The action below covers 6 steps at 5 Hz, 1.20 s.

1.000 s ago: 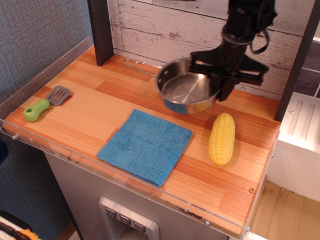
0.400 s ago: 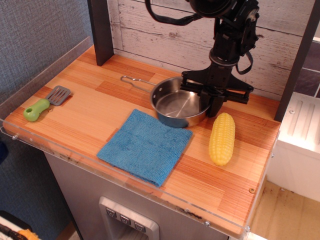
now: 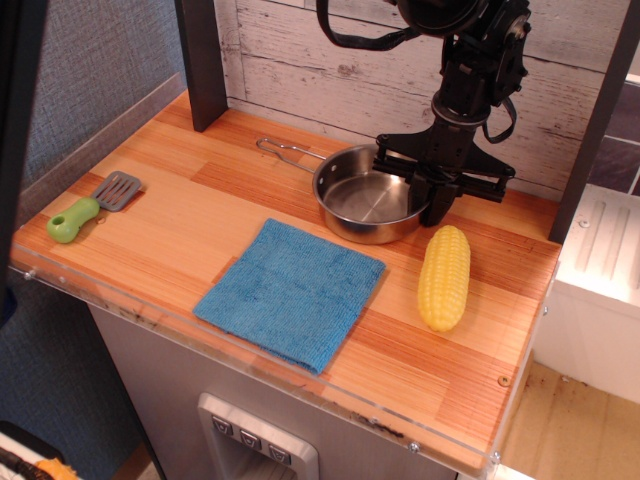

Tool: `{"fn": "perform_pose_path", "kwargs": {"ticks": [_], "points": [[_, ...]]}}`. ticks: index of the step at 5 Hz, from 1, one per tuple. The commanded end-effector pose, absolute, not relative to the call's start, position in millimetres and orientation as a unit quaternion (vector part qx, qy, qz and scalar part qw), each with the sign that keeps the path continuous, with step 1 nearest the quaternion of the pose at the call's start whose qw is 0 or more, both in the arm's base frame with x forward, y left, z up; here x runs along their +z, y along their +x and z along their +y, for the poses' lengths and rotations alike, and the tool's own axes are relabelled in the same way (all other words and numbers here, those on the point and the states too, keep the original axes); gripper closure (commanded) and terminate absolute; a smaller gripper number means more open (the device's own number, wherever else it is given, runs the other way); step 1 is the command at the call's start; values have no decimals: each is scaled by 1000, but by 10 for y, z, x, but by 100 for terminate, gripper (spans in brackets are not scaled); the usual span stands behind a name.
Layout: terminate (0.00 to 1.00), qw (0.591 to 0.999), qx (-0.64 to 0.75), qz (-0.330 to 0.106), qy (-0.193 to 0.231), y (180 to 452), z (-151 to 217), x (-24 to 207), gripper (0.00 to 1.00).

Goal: Move the pan so its above the blue cloth.

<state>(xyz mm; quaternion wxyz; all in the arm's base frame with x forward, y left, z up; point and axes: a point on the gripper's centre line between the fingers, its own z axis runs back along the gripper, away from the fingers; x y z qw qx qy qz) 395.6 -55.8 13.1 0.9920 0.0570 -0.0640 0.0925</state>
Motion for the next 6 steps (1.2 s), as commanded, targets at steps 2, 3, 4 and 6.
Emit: {"fn": "perform_pose_path", "kwargs": {"ticks": [2,3,4,6], "points": [[0,994,55,-87,31,4038,-732,321,0],[0,993,55,-96,31,4039,-679,427,0],[0,992,49,-107,36,4011,-580,587,0],[0,985,-10,-160,56,3783,-337,1186,0]]}}
